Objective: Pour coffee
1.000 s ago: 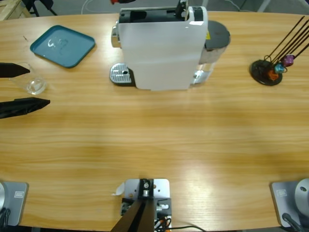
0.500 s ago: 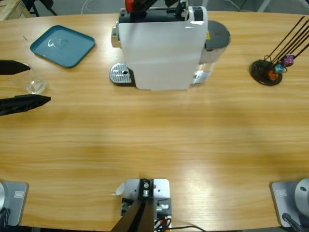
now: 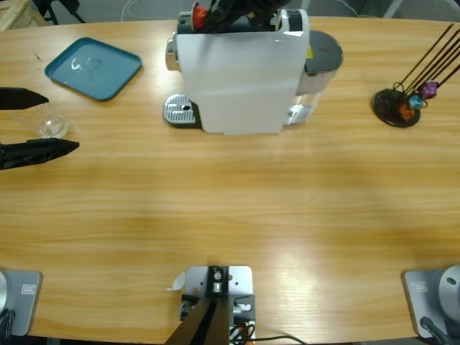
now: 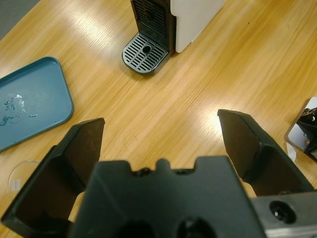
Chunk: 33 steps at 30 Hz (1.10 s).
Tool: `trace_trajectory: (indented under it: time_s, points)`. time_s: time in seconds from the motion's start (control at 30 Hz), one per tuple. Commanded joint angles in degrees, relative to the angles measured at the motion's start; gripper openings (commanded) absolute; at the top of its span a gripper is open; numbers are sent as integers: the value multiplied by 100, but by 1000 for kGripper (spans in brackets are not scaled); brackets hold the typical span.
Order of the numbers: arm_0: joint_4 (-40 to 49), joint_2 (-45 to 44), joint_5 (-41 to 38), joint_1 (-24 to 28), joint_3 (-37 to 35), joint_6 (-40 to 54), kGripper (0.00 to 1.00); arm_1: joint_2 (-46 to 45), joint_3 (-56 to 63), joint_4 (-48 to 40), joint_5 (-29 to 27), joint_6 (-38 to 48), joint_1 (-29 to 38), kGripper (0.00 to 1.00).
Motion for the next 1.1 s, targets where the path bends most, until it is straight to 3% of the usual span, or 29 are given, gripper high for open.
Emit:
trace_trajectory:
  time_s: [0.03, 0.17, 0.2, 0.23, 0.3, 0.4, 0.43, 0.83, 0.93, 1.1]
  points:
    - [-98, 227, 39, 46, 219, -16, 1000, -33, 201, -188, -321, 109, -82, 1000]
    - [-195, 269, 21, 50, 254, -27, 1000, -182, -6, -185, -295, 196, 9, 971]
    - [-203, 276, 21, 48, 254, -34, 1000, -214, -59, -164, -195, 227, 78, 865]
    - [-212, 276, 21, 48, 247, -34, 1000, -249, -148, -81, -38, 254, 197, 647]
    - [-217, 258, 30, 48, 238, -34, 1000, -307, -338, 246, 157, 308, 399, 384]
    - [-216, 183, 30, 50, 247, -44, 1000, -608, -245, 515, 291, 675, 499, 45]
    - [-216, 162, 30, 48, 249, -53, 998, -773, -164, 509, 292, 851, 538, 0]
    - [-198, -128, -84, -10, 268, -350, 991, -3181, 2710, -79, -1529, 3615, 814, 0]
    - [-198, -142, -114, -17, 263, -350, 991, -3350, 2982, -779, -2207, 4249, 793, 0]
    - [-181, -144, -137, -124, 250, -359, 991, -2775, 2608, -1558, -3040, 5418, 278, 0]
